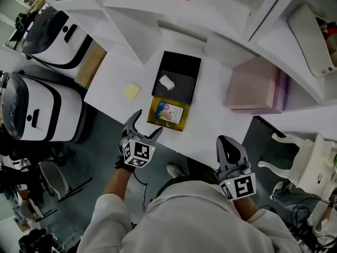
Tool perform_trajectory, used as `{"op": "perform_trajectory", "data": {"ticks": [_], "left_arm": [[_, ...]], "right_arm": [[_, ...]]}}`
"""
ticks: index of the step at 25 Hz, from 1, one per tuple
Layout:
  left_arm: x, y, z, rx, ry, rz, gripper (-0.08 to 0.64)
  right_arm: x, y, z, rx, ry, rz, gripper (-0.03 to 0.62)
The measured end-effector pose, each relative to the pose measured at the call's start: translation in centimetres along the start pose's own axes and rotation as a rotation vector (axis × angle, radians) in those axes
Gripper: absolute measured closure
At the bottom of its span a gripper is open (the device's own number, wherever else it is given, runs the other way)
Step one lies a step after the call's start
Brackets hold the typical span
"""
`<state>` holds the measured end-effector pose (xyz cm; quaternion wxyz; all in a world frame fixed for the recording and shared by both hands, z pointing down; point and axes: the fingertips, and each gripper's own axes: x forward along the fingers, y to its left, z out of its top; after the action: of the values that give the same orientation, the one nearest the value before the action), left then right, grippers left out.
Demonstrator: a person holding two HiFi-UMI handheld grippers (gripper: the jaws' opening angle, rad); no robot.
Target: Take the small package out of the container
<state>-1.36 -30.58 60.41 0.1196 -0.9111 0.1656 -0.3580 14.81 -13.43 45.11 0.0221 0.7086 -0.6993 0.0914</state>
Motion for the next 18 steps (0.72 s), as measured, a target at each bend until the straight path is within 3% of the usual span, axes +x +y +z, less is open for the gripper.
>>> {"op": "perform_trajectory", "data": {"ticks": [18], "left_arm": [[13.5, -5.7, -7.8, 0.503, 0.323, -0.397, 0.117]], "right_arm": [[-2.0, -6.9, -3.5, 0.069, 0.067, -0.185, 0.568]]}}
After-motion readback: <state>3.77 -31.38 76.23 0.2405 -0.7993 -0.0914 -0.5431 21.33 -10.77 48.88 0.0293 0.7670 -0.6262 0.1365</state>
